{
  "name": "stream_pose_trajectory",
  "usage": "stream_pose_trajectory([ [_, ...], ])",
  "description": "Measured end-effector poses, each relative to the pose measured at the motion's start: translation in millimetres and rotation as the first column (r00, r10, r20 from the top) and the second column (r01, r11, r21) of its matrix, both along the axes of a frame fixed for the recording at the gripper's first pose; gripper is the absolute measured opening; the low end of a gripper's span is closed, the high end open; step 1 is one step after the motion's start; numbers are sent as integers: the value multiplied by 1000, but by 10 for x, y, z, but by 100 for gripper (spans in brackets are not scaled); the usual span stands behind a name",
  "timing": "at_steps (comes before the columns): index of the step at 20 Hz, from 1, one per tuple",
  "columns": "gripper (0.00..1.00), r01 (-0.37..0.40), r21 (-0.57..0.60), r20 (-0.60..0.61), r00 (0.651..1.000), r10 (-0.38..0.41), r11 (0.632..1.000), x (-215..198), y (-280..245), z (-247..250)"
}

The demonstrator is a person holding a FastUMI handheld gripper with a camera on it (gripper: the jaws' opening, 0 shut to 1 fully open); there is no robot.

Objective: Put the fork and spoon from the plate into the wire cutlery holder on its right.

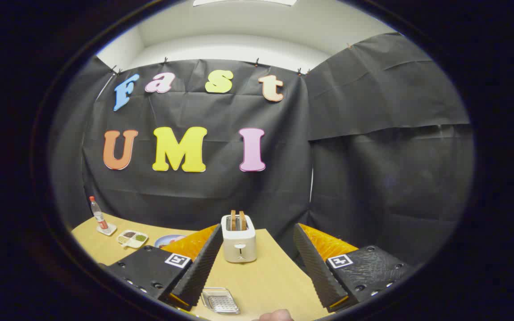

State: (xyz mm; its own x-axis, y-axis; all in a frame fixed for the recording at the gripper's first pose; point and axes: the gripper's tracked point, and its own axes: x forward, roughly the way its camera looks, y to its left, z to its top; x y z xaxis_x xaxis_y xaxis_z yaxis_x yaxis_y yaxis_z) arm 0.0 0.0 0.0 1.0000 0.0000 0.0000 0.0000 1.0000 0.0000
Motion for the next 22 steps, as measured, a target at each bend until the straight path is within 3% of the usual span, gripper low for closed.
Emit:
stream_pose_trajectory([
  [12,95,-63,12,-55,997,63,998,63,214,-146],
  [22,95,-172,-42,-65,983,169,984,-77,745,-163],
])
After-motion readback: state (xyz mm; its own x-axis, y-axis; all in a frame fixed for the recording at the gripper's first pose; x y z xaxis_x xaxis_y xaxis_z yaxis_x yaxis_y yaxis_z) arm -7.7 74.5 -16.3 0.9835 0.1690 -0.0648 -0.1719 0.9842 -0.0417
